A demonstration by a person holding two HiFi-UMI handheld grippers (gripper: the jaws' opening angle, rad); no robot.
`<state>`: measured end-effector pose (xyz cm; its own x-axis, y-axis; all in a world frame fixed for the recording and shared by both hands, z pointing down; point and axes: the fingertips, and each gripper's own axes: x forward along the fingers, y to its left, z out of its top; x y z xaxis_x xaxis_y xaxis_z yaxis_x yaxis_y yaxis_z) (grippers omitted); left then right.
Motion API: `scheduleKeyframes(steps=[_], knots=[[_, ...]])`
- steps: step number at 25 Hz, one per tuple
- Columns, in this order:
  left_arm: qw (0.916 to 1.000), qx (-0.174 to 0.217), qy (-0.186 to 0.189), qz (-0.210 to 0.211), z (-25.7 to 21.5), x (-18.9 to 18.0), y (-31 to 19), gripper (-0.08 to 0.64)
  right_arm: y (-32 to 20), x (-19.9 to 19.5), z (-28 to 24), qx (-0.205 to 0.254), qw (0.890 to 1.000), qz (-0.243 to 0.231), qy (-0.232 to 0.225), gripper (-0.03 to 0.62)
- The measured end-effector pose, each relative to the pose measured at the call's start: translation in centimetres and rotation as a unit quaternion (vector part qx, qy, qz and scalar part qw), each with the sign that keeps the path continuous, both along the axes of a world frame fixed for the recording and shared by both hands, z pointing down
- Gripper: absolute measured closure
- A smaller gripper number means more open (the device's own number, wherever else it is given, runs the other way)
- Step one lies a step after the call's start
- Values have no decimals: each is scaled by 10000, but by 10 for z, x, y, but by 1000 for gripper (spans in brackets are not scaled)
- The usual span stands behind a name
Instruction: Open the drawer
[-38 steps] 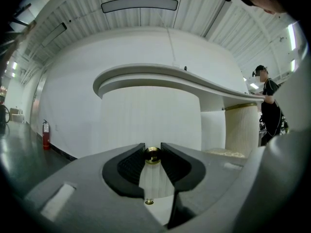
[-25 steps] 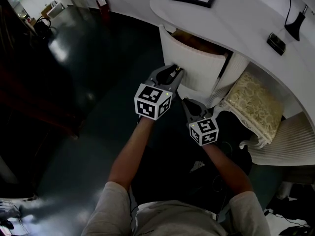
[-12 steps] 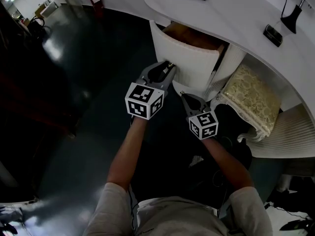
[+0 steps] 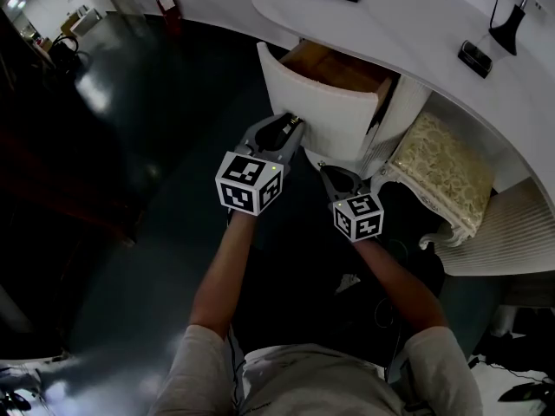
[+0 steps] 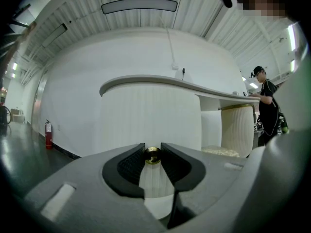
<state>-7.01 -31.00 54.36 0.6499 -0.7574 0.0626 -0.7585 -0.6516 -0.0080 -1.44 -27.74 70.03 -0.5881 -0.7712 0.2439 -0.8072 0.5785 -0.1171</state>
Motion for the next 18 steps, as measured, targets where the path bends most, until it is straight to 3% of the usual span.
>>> scheduleKeyframes(steps=[18], knots=[[9999,56,-93,5,0,-6,8,454,5,36,-8,154,9988,443,149,577]])
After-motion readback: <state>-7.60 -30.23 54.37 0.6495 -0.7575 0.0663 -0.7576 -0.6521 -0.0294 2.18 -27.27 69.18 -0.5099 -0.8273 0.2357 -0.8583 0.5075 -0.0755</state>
